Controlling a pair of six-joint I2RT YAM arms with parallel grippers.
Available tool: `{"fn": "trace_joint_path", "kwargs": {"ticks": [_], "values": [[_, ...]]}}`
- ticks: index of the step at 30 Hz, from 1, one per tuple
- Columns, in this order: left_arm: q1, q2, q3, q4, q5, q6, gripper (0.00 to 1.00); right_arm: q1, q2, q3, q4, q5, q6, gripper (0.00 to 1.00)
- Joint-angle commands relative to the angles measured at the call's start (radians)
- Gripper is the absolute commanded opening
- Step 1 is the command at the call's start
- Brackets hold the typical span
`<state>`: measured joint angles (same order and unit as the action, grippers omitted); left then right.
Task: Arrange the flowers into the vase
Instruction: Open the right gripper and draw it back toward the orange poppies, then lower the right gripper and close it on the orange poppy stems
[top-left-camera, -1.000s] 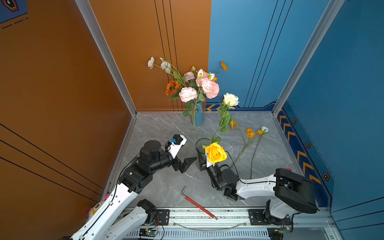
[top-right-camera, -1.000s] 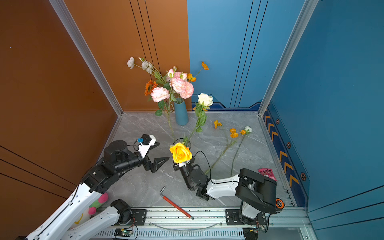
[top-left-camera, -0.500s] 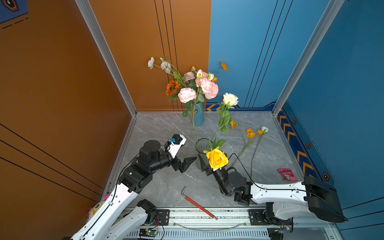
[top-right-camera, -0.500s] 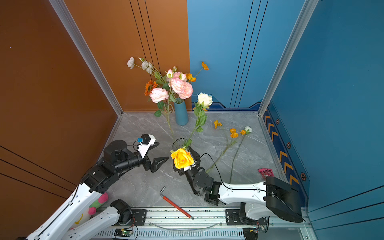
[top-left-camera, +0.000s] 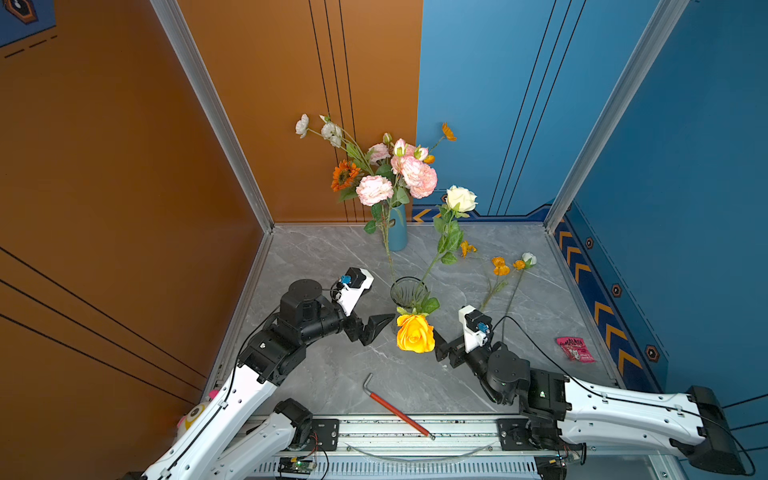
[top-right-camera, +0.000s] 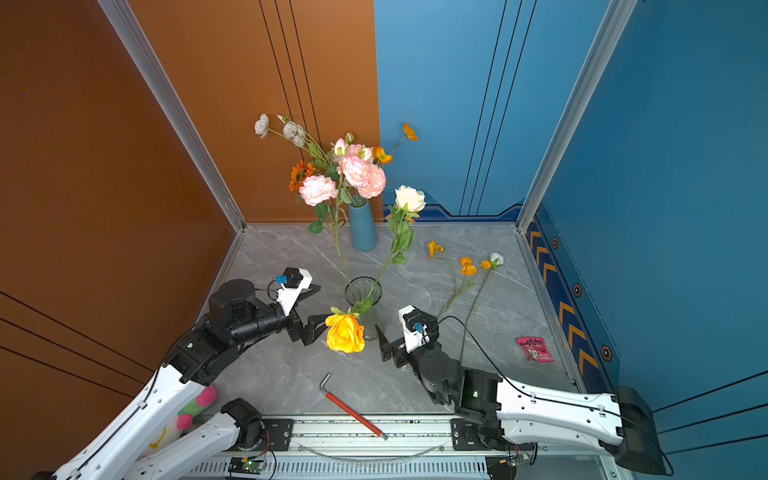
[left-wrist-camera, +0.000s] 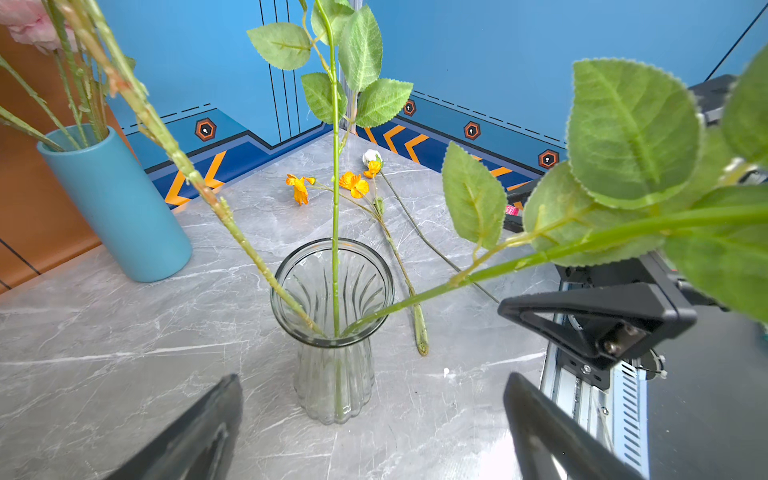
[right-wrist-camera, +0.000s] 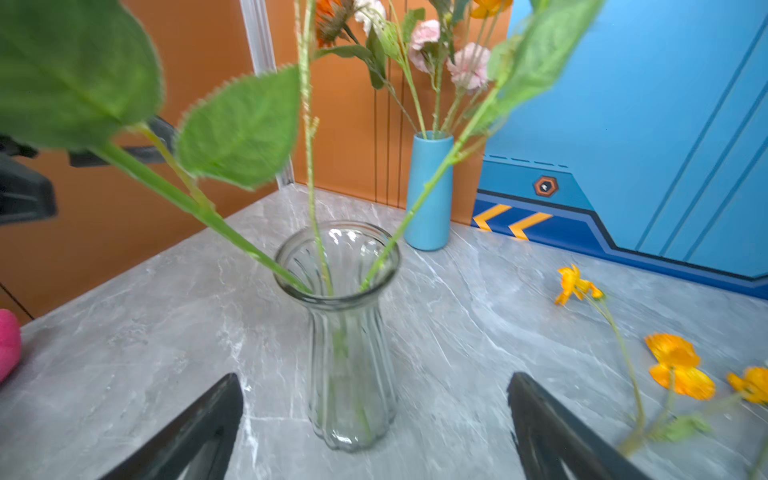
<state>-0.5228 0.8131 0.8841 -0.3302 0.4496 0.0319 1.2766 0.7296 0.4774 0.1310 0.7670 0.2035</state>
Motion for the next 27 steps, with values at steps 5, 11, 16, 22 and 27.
{"fn": "trace_joint_path", "kwargs": {"ticks": [5, 11, 16, 22, 27], "values": [[0.004, 0.055, 0.010, -0.008, 0.025, -0.025, 0.98, -0.314, -0.300, -0.021, -0.560, -0.012, 0.449, 0.96], [-0.024, 0.116, 0.044, -0.070, 0.017, -0.004, 0.98, -0.849, -0.166, 0.056, -0.674, -0.555, 0.533, 0.89], [-0.038, 0.098, 0.041, -0.078, -0.016, 0.008, 0.98, -1.009, 0.101, 0.112, -0.602, -0.794, 0.509, 0.85], [-0.041, 0.096, 0.040, -0.078, -0.022, 0.010, 0.98, -1.039, 0.367, 0.175, -0.439, -0.857, 0.548, 0.70], [-0.046, 0.094, 0.039, -0.078, -0.027, 0.012, 0.98, -1.049, 0.546, 0.223, -0.323, -0.906, 0.602, 0.61]]}}
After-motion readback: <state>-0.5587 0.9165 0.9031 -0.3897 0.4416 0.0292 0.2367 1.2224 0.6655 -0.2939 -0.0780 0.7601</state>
